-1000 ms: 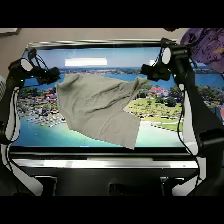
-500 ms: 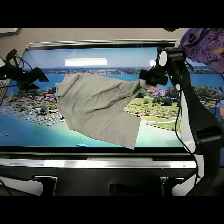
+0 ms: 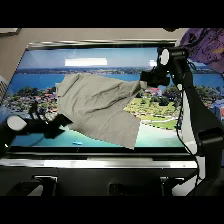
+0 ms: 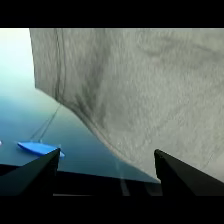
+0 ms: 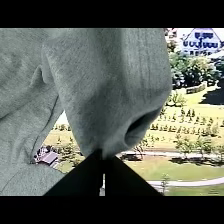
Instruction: Fold the clothes and pants, and hang the long-sleeved shirts on hangers.
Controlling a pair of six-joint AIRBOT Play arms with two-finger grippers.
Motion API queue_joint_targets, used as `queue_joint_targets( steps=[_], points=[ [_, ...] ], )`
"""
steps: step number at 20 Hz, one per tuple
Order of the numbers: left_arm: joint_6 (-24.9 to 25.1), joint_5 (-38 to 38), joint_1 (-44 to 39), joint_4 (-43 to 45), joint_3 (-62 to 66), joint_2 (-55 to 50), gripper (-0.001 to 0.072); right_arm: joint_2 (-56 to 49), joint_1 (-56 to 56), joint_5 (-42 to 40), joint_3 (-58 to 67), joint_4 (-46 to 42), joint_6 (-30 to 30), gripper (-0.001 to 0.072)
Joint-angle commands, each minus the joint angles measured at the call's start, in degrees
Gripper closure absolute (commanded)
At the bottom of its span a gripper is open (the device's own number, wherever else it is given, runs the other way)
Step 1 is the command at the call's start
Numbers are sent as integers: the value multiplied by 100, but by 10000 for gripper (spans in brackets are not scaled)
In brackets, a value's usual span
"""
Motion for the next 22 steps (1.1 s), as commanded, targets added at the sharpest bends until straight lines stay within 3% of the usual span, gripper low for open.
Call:
queue_joint_targets(
  steps=[1, 6, 10, 17, 20, 21, 22],
  points=[
    [-103, 1322, -984, -883, -1335, 428, 40, 35, 4, 168, 4, -4, -44, 680],
    [-352, 2369, -2245, -1467, -1340, -293, 41, 59, 4, 310, 4, -4, -42, 680],
    [-291, 2920, -2632, -1759, -1283, -723, 42, 61, 4, 444, 4, -4, -46, 680],
    [-111, 2898, -2634, -1757, -496, -1561, 45, 61, 4, 446, 4, -4, -44, 680],
    [42, 2542, -2634, -1757, -227, -1915, 45, 61, 4, 450, 4, -4, -44, 680],
    [81, 2481, -2634, -1757, -203, -1961, 68, 61, 4, 461, 4, -7, -46, 680],
    [153, 2470, -2632, -1759, -201, -1958, 221, 61, 4, 481, 4, -7, -46, 680]
  ],
)
